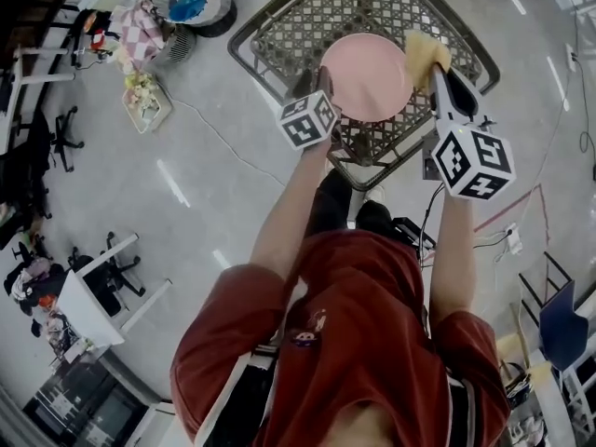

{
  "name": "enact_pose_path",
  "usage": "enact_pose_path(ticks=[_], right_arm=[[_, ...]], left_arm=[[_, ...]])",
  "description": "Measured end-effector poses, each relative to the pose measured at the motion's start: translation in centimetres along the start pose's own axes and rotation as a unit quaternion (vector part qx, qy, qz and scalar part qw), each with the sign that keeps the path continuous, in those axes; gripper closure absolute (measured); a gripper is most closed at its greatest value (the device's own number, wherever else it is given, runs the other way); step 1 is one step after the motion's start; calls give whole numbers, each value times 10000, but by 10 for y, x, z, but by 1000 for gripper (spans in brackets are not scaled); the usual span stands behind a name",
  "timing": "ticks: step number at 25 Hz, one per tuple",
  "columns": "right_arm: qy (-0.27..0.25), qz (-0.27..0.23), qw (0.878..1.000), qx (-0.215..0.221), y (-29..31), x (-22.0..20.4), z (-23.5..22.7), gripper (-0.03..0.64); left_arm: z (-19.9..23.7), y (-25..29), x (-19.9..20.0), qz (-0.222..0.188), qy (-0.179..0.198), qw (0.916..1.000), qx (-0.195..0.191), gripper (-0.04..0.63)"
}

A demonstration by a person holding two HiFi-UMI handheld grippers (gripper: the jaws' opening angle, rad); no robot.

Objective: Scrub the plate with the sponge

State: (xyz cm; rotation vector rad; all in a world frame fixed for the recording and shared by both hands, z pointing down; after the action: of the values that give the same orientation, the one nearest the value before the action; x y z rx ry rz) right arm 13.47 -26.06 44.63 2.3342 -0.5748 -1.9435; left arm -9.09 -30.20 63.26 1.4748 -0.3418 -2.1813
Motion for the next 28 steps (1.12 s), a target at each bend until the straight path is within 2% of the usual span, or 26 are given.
enact_pose_path(ticks=[3, 6, 12, 15, 18, 22, 25, 28], right_arm=[[-91, -119, 9999, -30, -8, 3, 3, 572], [-158, -272, 9995, 45, -13, 15, 11, 572], [-249, -711, 9970, 202, -29, 44, 23, 572], [-369, -1039, 9938, 159, -40, 58, 27, 572], [-470, -1441, 9884, 106, -58, 71, 36, 572], [-692, -2187, 9733, 59, -84, 96, 50, 572], [-853, -2585, 9622, -33, -100, 111, 51, 572], [-978, -2723, 9572, -42, -107, 119, 55, 572]], left_arm=[[-19, -29, 35, -426, 161, 9986, -269, 454], [-43, -62, 78, -959, 694, 9921, -416, 454], [-98, -121, 141, -1832, 1657, 9670, -618, 454], [-121, -155, 167, -2268, 2089, 9489, -666, 456], [-138, -190, 189, -2746, 2271, 9309, -798, 456], [-157, -221, 207, -3141, 2410, 9149, -793, 465], [-175, -233, 212, -3338, 2489, 9058, -785, 472], [-187, -240, 214, -3437, 2487, 9021, -791, 479]])
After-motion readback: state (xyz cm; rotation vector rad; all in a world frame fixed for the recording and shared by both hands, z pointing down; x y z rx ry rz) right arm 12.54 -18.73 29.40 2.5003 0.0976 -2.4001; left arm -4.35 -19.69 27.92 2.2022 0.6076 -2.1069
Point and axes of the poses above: the fingertips, and each gripper's own axes: y forward along the fingers, z to its left, x out of its top, the point moved 2 cm from there along -y, backward along the fingers, and after that the axes turned 4 degrees about -z, right-handed, at the moved point
